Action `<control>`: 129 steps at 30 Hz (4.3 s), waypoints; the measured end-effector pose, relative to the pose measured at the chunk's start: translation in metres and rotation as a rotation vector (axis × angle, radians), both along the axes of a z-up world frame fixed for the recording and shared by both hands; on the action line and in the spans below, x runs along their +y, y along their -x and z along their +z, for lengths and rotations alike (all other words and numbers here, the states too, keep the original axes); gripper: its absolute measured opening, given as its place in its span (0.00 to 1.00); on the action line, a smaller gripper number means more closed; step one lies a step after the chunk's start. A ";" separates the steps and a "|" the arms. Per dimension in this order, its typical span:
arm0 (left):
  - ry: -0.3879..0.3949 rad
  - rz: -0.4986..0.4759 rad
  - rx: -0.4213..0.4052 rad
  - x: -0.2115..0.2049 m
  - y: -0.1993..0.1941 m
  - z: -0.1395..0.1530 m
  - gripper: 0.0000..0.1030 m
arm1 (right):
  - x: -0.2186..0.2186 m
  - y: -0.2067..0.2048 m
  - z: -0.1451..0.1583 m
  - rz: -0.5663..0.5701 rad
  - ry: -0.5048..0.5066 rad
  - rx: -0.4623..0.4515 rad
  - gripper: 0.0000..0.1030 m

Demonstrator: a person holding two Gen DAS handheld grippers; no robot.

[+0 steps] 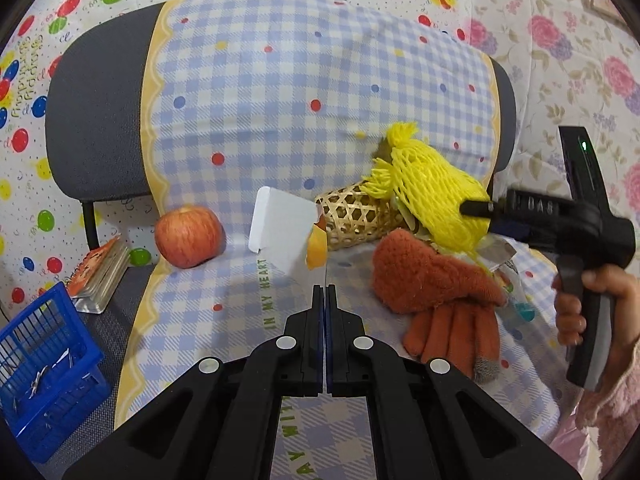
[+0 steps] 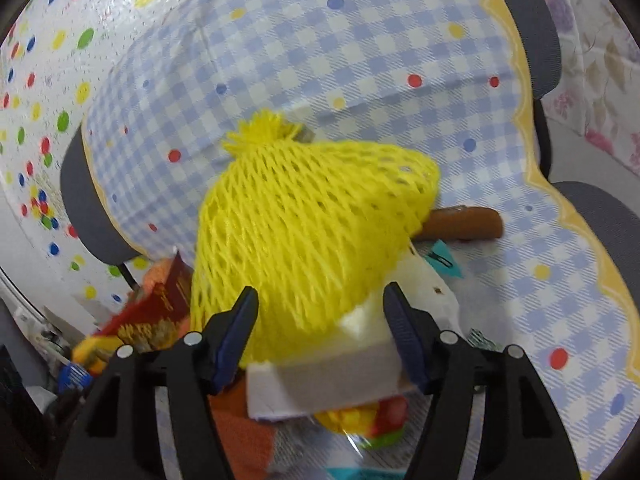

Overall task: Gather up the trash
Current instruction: 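Grasp the yellow net bag with the right gripper while the left holds the card, then carry the white card and yellow net bag over the pink bin, then open both grippers to drop the card and net bag into the bin, then move both grippers back over the seat, left toward the orange glove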

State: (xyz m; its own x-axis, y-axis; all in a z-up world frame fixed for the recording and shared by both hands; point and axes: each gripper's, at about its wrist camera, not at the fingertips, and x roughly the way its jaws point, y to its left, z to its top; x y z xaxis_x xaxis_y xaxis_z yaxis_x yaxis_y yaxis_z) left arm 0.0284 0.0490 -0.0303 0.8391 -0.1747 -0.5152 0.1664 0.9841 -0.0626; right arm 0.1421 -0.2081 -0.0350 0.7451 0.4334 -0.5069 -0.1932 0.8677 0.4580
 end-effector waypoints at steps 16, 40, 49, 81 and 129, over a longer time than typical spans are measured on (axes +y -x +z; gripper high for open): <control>0.013 0.047 -0.123 0.017 0.035 0.048 0.00 | 0.025 0.078 0.106 -0.001 0.139 -0.301 0.11; 0.073 -0.393 -0.243 -0.101 0.182 0.097 0.00 | -0.063 0.314 0.085 -0.307 0.433 -0.291 0.11; 0.070 -0.638 -0.163 -0.168 0.220 0.066 0.00 | -0.096 0.390 0.047 -0.439 0.511 -0.169 0.11; 0.008 -0.679 0.183 -0.240 0.183 -0.036 0.41 | -0.148 0.395 -0.071 -0.479 0.506 0.146 0.42; -0.124 -0.073 -0.029 -0.087 0.058 0.052 0.82 | -0.070 0.209 0.032 -0.219 0.387 -0.129 0.69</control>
